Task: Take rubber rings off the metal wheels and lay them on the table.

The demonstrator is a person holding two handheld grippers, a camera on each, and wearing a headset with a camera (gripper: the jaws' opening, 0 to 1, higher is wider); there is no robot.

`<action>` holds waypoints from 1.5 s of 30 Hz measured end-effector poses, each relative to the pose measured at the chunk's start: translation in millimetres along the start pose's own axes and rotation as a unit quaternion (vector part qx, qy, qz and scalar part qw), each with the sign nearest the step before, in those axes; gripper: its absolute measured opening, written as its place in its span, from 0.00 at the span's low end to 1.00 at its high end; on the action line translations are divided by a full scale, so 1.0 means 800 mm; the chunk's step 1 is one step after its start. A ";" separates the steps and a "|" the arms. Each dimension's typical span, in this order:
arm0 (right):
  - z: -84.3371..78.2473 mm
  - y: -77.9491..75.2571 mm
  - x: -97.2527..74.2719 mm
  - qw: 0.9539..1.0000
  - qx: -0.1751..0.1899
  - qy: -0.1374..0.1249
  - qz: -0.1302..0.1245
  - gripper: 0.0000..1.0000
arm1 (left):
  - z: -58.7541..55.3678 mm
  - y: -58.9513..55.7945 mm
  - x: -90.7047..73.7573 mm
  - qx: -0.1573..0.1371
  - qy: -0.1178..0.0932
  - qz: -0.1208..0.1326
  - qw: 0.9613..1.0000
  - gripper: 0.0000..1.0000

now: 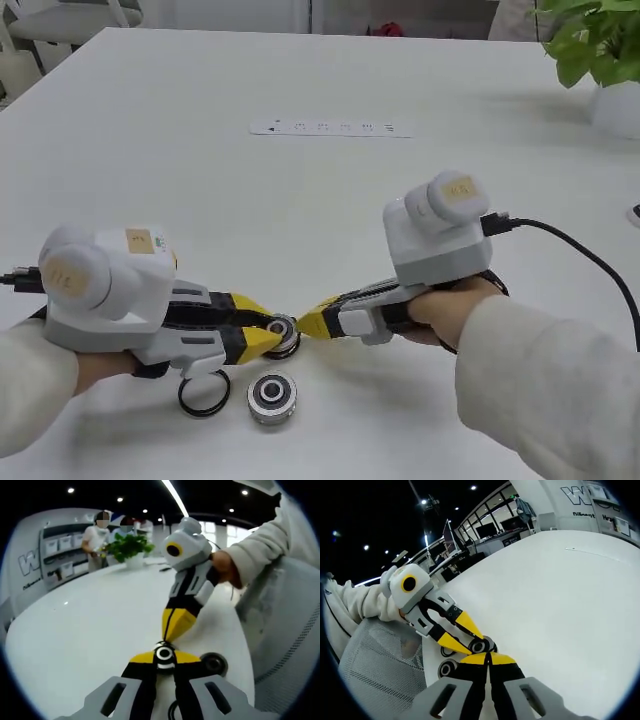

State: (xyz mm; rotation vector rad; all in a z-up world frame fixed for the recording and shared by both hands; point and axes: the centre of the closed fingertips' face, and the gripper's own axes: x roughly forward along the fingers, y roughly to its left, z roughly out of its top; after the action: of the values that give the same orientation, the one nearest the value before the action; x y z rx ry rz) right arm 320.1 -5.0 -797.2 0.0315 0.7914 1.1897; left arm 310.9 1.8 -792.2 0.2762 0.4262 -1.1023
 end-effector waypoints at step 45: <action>0.033 0.031 0.006 0.998 -0.015 -0.052 0.040 0.00 | 0.000 0.000 0.001 0.002 0.001 0.002 1.000 0.13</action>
State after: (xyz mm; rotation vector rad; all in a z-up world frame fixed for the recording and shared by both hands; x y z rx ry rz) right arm 315.3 19.1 -770.0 0.1008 0.6870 1.2658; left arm 311.1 1.0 -792.2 0.2820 0.4256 -1.0993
